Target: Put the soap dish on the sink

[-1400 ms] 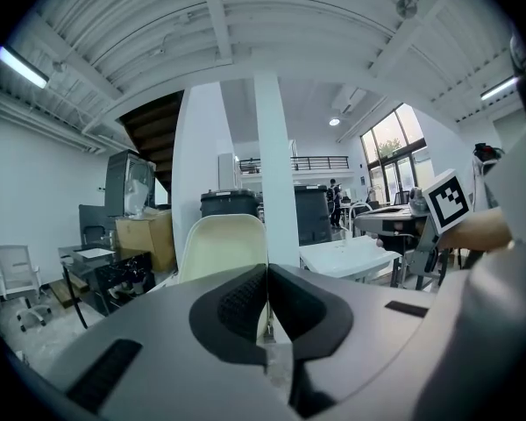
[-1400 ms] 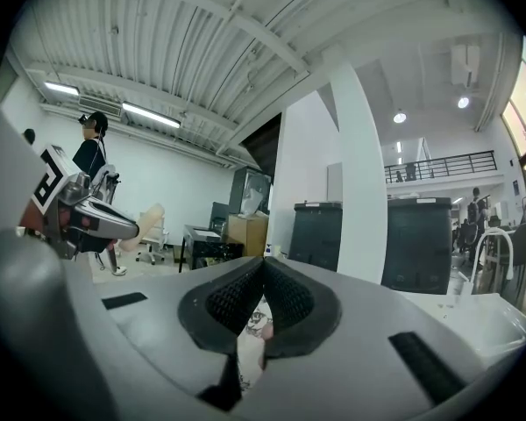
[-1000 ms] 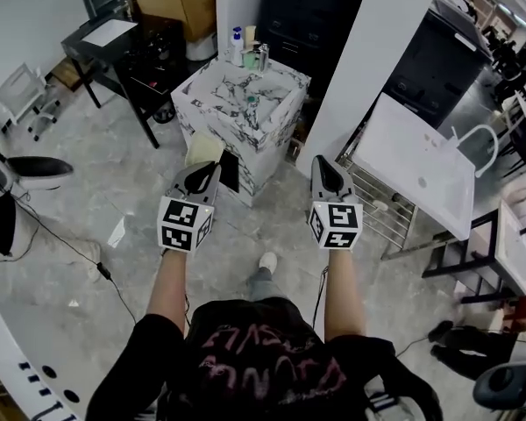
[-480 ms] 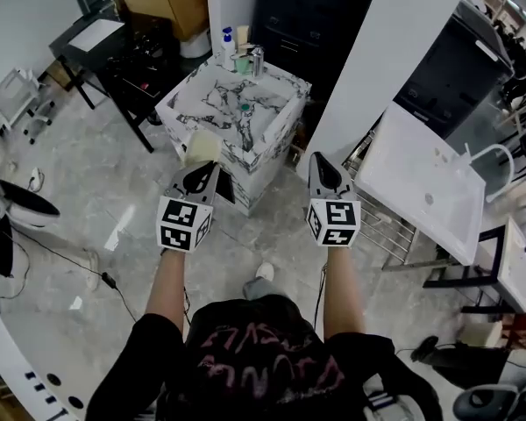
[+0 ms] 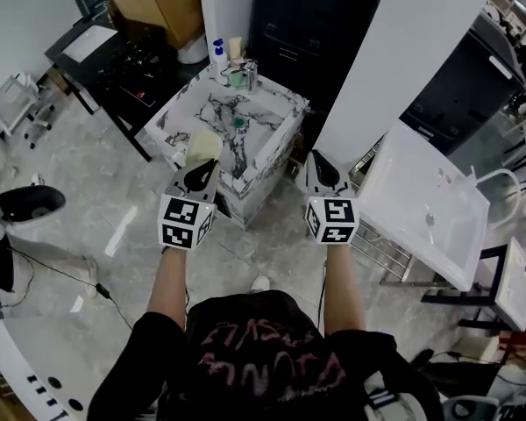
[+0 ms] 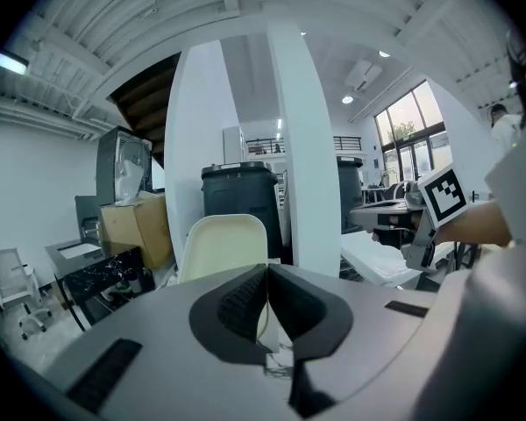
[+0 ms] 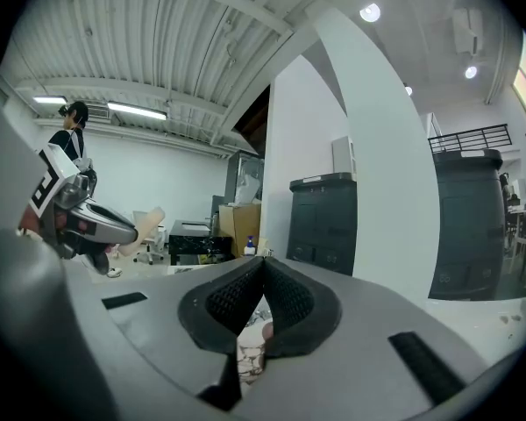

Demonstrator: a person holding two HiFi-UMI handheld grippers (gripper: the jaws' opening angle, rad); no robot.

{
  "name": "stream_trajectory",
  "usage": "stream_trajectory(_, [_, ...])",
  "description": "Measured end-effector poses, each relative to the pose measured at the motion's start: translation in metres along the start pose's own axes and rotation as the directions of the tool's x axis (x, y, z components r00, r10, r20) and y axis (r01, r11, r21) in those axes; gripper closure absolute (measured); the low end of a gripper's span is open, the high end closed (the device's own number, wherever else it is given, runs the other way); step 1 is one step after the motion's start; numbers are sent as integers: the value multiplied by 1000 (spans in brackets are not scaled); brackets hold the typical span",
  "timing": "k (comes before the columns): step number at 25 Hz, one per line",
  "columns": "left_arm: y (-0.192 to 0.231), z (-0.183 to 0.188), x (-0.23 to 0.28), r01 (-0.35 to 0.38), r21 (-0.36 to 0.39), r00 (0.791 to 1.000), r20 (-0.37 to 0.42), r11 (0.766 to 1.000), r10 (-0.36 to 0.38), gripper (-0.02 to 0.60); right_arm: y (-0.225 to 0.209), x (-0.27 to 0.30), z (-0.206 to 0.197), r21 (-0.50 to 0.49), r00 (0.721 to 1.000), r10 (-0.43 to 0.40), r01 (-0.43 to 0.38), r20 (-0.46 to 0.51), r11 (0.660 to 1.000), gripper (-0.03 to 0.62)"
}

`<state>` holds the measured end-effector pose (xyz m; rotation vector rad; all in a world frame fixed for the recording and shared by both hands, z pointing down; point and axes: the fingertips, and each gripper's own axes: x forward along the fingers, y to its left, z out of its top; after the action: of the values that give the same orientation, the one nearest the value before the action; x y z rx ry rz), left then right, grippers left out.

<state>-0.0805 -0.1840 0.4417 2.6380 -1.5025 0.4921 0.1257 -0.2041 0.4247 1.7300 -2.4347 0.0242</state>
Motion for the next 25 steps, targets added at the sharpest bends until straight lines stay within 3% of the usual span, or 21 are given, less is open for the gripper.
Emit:
stream_trajectory(14, [12, 5, 29, -13, -22, 1000, -6, 1000, 13, 561, -14, 33, 1, 2, 1000, 26, -26, -12, 1000, 580])
stream_trajectory(25, [53, 11, 98, 79, 0, 997, -9, 997, -79, 561, -29, 94, -1, 8, 998, -50, 50, -30, 999, 580])
